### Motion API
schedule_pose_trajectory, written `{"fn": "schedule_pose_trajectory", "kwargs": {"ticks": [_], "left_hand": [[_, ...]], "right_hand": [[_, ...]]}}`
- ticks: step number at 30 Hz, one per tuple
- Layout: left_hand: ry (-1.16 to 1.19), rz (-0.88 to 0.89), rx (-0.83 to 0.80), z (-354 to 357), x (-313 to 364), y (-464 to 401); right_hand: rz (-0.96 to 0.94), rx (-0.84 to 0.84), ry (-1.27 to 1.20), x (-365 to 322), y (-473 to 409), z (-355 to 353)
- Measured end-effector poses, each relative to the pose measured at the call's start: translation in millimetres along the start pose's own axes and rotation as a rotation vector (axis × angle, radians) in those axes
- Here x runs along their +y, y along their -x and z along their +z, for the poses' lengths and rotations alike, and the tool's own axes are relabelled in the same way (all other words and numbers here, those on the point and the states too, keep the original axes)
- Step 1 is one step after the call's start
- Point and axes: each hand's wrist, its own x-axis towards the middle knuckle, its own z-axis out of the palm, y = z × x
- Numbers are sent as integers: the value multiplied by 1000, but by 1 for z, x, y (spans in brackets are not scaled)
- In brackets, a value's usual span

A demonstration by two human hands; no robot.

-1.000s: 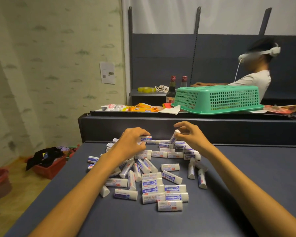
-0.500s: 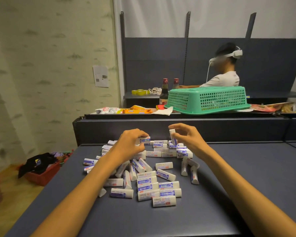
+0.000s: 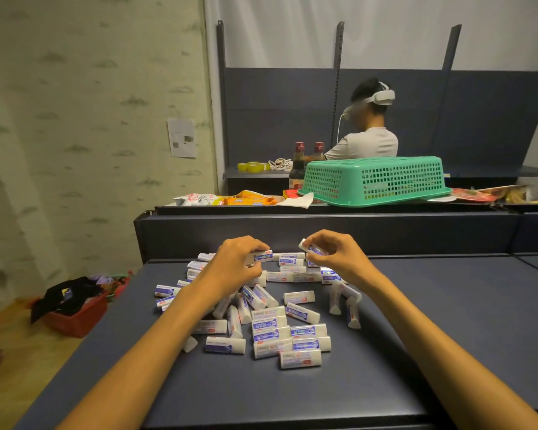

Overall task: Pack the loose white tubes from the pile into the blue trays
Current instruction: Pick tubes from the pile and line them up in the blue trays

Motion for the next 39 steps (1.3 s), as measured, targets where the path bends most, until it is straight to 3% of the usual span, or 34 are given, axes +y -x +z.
{"fn": "schedule_pose_trajectory", "kwargs": {"ticks": [11, 19, 25, 39], "left_hand": [[33, 74, 3, 13, 6, -5], [66, 135, -66, 51, 75, -19], [17, 205, -95, 96, 157, -34], [65, 323, -104, 229, 418, -61]], "right_hand": [[-87, 58, 259, -7, 31, -19], [-41, 120, 388, 0, 92, -80], [-3, 199, 457, 12, 159, -161], [116, 268, 559, 55, 339, -399]]}}
